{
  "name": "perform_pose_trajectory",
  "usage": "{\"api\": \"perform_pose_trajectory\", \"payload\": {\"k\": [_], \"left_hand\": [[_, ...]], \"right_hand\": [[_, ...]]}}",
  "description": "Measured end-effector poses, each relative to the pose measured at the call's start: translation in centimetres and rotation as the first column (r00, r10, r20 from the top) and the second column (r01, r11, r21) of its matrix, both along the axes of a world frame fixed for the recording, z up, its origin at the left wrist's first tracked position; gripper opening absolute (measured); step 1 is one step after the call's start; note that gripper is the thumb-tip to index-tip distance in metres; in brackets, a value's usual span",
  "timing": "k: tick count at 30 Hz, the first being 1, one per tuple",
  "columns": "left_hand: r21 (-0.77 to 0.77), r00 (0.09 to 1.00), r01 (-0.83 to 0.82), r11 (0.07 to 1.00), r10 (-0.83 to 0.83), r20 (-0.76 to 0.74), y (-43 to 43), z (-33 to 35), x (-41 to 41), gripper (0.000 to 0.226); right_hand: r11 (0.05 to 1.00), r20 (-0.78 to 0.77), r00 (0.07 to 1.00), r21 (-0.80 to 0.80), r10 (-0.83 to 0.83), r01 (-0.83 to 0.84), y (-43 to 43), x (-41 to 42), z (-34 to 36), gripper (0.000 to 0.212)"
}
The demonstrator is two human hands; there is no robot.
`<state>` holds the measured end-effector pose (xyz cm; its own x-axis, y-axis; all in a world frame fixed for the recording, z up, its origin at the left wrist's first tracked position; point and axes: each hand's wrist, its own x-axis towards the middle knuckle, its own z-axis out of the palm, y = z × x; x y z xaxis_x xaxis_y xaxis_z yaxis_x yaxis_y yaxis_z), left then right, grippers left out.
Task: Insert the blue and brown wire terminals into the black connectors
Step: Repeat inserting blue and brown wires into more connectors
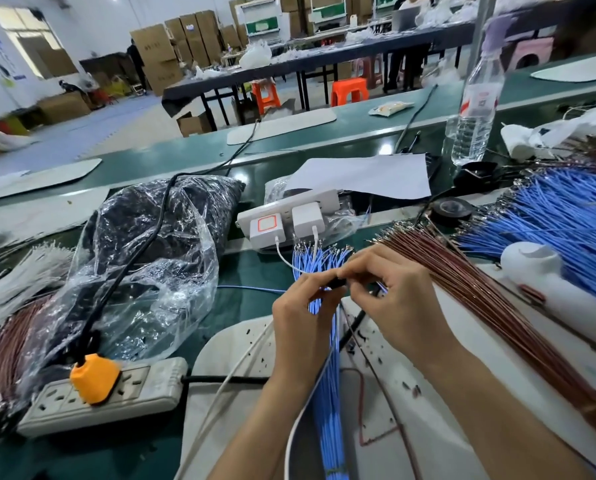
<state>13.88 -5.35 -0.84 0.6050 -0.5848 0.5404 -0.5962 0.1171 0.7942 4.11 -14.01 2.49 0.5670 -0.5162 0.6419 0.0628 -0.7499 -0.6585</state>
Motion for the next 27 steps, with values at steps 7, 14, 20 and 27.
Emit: {"api": "perform_pose_trajectory", "payload": {"k": [7, 14, 20, 27], "left_hand": [[0.056, 0.996, -0.032, 0.998, 0.027, 0.084, 0.0, 0.2, -0.3, 0.026], [0.088, 0.982, 0.13, 0.988, -0.116, -0.148, 0.1, 0.6, -0.3, 0.029], [0.094, 0.974, 0.157, 0.983, -0.139, -0.178, 0.2, 0.3, -0.1, 0.015], [0.1, 0.962, 0.158, 0.982, -0.131, -0.239, 0.2, 0.5, -0.1, 0.01]], "right_hand": [[1.0, -0.044, 0.999, 0.001, 0.025, -0.025, -0.9, -0.5, 0.2, 0.02], [0.835, 0.038, 0.982, 0.52, 0.186, -0.178, -1.7, -0.9, 0.3, 0.01], [0.676, 0.116, 0.972, 0.701, 0.204, -0.226, -1.7, -0.7, -0.1, 0.005], [0.592, 0.148, 0.969, 0.769, 0.199, -0.239, -1.5, -0.2, -0.9, 0.012]]}}
